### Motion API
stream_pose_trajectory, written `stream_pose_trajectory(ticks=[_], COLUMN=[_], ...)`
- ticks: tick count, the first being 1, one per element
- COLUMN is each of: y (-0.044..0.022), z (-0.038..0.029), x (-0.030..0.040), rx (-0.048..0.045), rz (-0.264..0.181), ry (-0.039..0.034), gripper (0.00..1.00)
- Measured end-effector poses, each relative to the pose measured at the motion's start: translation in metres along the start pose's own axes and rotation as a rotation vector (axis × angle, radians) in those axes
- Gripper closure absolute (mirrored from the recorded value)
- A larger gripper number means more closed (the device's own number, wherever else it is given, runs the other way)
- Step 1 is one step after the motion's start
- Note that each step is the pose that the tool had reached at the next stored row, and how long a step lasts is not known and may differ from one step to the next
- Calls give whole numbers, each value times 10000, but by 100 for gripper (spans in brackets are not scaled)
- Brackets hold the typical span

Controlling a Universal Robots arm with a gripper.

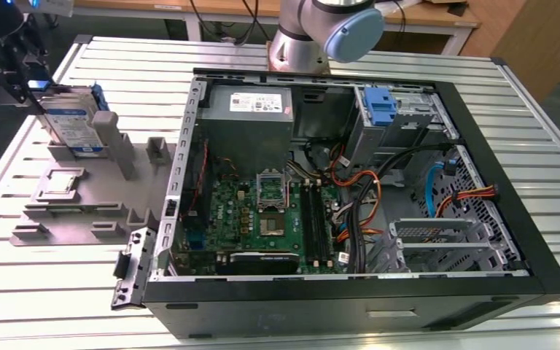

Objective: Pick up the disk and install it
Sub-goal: 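Pick up the disk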

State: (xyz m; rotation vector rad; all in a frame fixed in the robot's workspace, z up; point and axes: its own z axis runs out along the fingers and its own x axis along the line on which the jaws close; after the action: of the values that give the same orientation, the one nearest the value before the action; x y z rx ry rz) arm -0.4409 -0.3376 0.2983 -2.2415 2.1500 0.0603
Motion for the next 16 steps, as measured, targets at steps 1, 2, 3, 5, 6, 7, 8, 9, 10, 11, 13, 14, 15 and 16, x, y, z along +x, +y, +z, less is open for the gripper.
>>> stream_pose_trajectory(ticks=[1,2,3,5,6,7,8,9,10,11,13,14,15,16], y=[0,0,1,4,7,9,11,12,12,13,13,14,14,14], z=[6,12,17,23,26,28,30,30,30,30,31,31,32,32], x=[-4,-8,-10,-10,-11,-11,-11,-11,-11,-11,-11,-11,-12,-12], rx=[2,3,3,-2,-4,-5,-4,-6,-6,-7,-6,-17,-43,-85], rz=[37,65,80,87,90,89,89,89,88,89,89,89,92,95], ry=[0,1,0,-3,-7,-10,-11,-11,-11,-11,-11,-12,-14,-15], gripper=[35,35,35,35,35,35,35,35,35,35,35,35,35,35])
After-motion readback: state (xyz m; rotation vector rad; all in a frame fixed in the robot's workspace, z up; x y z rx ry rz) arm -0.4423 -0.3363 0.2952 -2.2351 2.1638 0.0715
